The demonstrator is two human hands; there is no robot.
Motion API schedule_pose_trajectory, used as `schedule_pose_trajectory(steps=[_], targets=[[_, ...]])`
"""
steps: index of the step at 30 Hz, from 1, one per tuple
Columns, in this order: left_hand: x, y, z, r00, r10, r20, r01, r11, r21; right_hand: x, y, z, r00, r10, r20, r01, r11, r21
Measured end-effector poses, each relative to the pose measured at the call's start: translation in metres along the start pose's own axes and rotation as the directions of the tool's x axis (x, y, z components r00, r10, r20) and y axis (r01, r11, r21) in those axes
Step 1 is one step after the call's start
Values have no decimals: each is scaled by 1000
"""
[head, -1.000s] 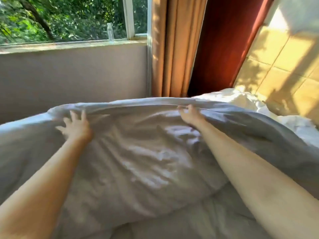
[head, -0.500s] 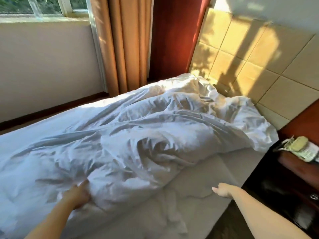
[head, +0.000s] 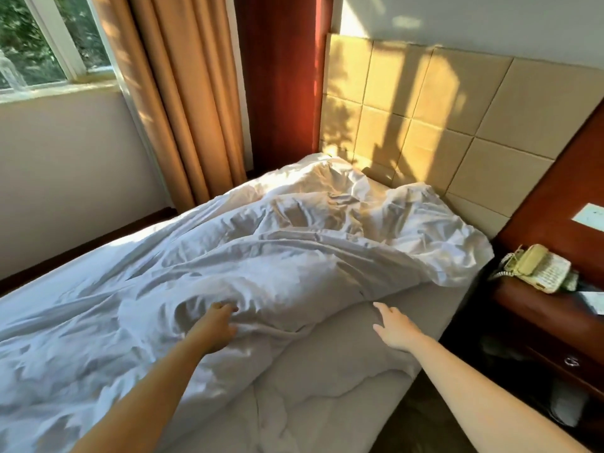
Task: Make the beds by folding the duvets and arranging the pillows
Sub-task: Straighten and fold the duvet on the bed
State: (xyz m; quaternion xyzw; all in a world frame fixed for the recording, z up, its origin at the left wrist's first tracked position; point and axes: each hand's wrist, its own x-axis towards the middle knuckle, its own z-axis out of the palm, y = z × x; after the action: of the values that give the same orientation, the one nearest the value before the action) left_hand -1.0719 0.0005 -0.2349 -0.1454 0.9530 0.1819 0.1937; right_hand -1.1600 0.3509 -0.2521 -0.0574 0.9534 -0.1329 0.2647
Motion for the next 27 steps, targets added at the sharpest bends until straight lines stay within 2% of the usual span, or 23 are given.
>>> schedule_pose_trajectory(steps=[5, 12, 20, 23, 27], targets=[[22, 60, 10, 987, 159, -19, -158, 987, 24, -17, 52, -12, 991, 48, -127, -48, 999, 2], [29, 148, 42, 969, 237, 69, -242, 967, 75, -20, 135, -36, 982, 95, -166, -93, 995, 21], [100, 274, 22, 987, 102, -120, -98, 994, 39, 61, 256, -122, 985, 91, -145, -98, 994, -48], [127, 341, 32, 990, 73, -118, -72, 997, 9, 88, 301, -157, 992, 52, -118, -66, 991, -117], [152, 414, 58, 988, 110, -107, -113, 993, -25, 131, 342, -185, 997, 31, -75, -47, 972, -231]])
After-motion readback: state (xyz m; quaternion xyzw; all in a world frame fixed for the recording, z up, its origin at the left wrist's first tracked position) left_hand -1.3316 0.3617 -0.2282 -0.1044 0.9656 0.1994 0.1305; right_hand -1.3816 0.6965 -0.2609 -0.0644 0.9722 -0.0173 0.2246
